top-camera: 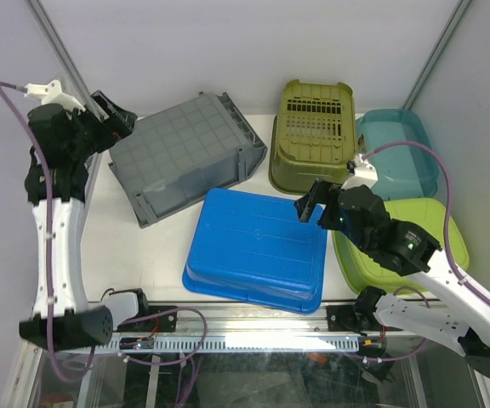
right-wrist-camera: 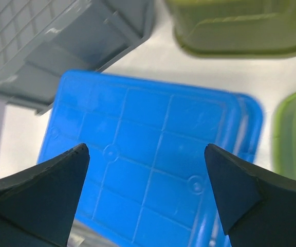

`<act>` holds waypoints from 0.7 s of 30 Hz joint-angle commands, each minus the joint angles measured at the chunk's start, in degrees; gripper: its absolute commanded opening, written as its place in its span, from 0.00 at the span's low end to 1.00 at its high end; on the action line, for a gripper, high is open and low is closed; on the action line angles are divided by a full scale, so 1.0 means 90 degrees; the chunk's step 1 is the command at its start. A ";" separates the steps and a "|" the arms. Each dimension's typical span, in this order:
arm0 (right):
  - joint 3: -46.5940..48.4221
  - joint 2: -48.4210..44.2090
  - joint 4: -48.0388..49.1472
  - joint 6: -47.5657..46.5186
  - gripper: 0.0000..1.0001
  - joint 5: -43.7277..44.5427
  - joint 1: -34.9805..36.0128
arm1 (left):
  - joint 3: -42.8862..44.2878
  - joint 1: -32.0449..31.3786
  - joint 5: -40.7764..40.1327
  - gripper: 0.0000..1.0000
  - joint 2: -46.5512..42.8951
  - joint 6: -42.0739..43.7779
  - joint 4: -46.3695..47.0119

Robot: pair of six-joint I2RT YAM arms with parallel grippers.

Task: Turn the large container upside down

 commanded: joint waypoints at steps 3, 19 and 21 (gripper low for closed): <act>0.1313 0.0625 -0.0457 -0.1747 0.99 0.2130 -0.0002 | -0.0811 -0.0258 -0.0025 0.99 -0.1708 0.0742 -0.0523; 0.1604 0.2023 0.0577 -0.2356 0.99 -0.0656 -0.3102 | -0.3239 -0.0268 0.1166 0.99 -0.3774 0.0662 -0.0968; 0.1752 0.2334 0.0393 -0.2003 0.99 -0.1044 -0.3539 | -0.3264 -0.0269 0.1248 0.99 -0.3741 0.0634 -0.0973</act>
